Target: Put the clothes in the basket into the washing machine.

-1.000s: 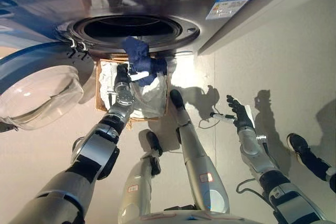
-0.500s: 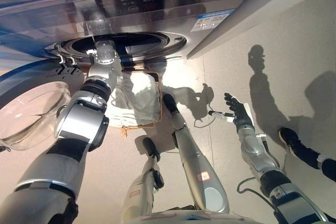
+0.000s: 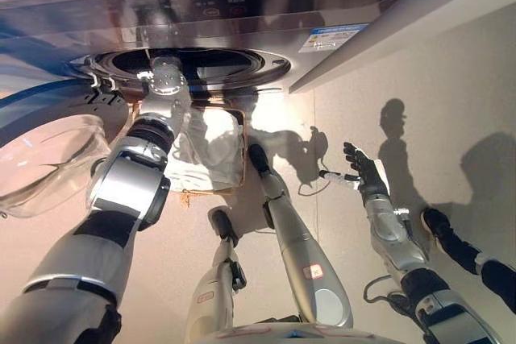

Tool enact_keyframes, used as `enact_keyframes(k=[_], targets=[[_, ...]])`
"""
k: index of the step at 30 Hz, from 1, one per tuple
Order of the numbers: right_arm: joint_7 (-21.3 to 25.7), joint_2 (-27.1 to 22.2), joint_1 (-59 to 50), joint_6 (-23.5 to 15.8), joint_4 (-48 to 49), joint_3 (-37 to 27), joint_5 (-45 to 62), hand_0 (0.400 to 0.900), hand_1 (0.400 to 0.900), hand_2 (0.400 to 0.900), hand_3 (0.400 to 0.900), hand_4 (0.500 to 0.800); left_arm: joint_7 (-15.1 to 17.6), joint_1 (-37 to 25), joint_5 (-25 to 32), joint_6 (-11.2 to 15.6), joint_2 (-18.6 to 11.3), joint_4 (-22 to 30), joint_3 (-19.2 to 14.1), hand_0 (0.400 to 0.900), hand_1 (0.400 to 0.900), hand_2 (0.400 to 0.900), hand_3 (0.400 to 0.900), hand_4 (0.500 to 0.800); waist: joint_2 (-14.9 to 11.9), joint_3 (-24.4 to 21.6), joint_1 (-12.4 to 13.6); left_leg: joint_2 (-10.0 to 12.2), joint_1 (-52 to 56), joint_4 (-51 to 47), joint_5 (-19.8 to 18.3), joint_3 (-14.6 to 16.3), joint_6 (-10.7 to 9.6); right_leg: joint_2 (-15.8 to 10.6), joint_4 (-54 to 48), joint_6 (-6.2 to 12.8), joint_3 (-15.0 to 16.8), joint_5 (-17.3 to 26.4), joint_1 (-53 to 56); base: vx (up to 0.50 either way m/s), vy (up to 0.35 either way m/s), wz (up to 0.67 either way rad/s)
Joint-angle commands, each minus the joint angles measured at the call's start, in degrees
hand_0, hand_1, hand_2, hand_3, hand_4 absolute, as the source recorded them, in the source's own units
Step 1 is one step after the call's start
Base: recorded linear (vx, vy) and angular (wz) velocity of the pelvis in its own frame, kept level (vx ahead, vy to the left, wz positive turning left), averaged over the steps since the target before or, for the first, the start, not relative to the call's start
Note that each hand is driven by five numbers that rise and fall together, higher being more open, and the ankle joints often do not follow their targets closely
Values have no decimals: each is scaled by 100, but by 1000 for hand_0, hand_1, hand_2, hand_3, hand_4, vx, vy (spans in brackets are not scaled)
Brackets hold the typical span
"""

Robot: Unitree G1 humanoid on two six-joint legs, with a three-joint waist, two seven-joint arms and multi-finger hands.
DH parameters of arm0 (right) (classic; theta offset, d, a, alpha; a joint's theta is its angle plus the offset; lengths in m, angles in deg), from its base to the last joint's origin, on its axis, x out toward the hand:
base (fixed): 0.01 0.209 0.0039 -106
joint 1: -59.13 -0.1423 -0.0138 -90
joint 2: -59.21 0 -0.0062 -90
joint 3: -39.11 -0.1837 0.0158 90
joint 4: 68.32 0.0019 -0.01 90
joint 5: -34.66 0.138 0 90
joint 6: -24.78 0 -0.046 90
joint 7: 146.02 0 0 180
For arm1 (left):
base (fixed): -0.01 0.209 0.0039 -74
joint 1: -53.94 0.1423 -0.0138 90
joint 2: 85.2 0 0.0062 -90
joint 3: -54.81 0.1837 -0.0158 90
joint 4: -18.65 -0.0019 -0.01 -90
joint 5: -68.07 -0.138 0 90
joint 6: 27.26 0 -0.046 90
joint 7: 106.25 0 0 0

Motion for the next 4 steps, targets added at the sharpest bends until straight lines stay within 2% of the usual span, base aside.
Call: enact_keyframes(k=[1,4], targets=[[71,-42,850,-253,-102,-28,142,900,900,900,900,800,-86,803,-116,530,462,51,-69,900,900,900,900,800,334,-1123,0,12,728,68,-149,-211,65,47,202,549,157,-22,-197,-49,31,8],[35,-50,865,-211,-61,-22,98,900,900,900,900,800,-189,1014,-207,502,568,143,36,900,900,900,900,800,320,-1106,29,-37,764,71,-165,-250,85,-40,101,561,143,42,-50,-51,24,9]])
